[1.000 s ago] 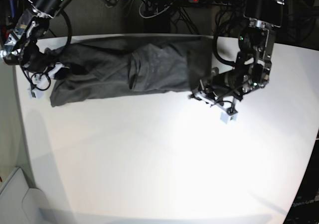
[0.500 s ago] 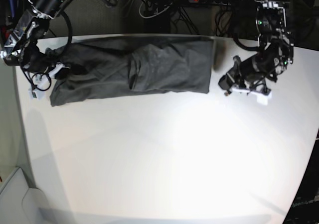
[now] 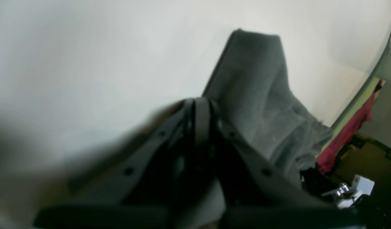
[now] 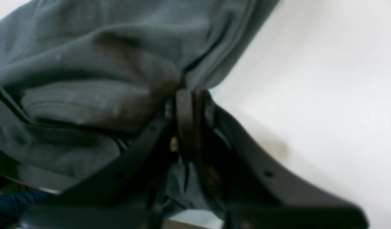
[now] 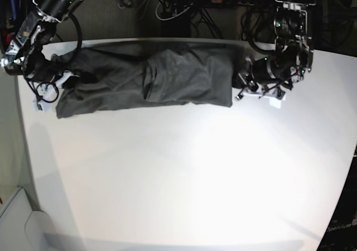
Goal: Layout the t-shirt on the table in an organized manner, then fold the t-shirt properly
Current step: 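Press the folded end down with the left gripper and regrasp it, then lift the other strip end with the right gripper and fold it onto the stack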
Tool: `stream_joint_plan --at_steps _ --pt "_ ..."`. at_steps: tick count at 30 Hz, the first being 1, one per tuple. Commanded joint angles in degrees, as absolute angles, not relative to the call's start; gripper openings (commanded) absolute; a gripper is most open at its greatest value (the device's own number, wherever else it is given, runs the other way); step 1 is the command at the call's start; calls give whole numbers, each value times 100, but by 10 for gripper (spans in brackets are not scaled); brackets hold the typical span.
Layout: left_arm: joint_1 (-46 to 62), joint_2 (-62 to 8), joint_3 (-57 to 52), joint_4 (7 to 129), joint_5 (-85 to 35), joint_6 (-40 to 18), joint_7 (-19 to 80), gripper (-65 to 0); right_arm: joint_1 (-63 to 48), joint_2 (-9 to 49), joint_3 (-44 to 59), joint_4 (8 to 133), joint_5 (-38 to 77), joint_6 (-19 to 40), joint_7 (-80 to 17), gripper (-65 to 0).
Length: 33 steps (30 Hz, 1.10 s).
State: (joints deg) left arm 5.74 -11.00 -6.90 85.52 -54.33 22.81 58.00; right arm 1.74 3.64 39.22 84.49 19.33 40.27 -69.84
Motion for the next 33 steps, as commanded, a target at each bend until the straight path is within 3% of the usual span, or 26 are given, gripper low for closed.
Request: stream_joint_plan --at_steps 1,10,21,33 --pt "462 -1007 -585 8488 -5349 2563 5815 -638 180 365 3908 8453 1657 4000 -7284 -650" --pt "-171 -664 -514 7873 -4936 2563 5815 -638 163 382 3899 8541 1771 4000 -7389 -650" --pt "-4 -796 -567 7899 -4963 2563 5815 -638 -31 708 3934 9552 3495 4000 -7978 -650" --pt "31 -796 -585 8207 -4971 2563 5815 -638 -356 585 3890 11152 5798 4000 -8000 -650"
